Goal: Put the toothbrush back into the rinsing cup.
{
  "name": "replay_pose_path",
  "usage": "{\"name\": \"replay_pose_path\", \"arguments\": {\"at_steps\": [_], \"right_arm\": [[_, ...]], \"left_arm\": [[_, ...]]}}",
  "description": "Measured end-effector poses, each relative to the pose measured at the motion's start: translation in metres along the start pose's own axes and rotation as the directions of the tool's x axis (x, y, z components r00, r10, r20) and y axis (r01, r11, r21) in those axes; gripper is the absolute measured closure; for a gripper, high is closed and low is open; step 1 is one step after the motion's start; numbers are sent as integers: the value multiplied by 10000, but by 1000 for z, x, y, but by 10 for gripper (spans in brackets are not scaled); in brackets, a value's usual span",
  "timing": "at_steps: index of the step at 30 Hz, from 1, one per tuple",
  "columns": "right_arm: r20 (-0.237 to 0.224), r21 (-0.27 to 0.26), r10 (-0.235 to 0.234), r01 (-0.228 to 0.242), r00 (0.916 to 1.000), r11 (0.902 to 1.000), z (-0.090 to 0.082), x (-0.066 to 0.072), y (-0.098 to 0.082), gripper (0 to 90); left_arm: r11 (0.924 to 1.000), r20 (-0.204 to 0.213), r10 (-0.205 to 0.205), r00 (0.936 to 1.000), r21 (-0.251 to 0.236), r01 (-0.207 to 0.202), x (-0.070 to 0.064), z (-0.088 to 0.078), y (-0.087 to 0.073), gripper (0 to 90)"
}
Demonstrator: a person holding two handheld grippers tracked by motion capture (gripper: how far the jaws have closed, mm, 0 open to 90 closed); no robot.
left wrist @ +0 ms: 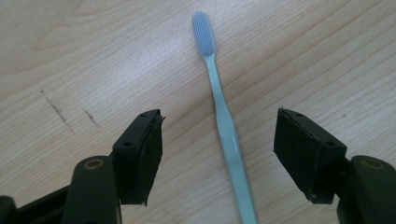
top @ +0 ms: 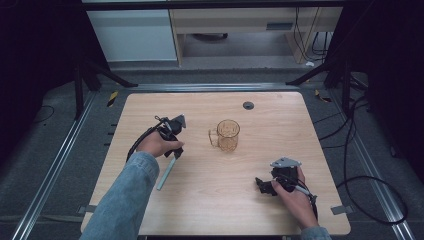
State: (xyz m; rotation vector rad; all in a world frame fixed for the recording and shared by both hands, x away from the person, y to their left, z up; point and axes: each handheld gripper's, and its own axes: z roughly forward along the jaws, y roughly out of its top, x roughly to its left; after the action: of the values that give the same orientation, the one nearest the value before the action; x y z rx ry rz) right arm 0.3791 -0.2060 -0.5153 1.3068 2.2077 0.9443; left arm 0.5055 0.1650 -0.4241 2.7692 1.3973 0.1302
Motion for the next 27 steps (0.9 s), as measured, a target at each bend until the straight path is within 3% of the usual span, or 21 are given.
{"name": "replay_pose_path", "arguments": {"at_steps": [6, 14, 27], "right_arm": [[-10, 7, 18, -18, 10000, 10000, 0, 0, 0, 3], [-8, 8, 15, -15, 10000, 10000, 0, 0, 0, 3], [10, 11, -8, 8, 10000, 10000, 0, 0, 0, 3]], "left_arm": [[9998, 179, -142, 9997, 148, 140, -2, 10, -4, 369], [9973, 326, -714, 9969, 172, 709, 5, 22, -11, 416], [9961, 456, -825, 9955, 355, 809, 2, 28, -9, 495]]}}
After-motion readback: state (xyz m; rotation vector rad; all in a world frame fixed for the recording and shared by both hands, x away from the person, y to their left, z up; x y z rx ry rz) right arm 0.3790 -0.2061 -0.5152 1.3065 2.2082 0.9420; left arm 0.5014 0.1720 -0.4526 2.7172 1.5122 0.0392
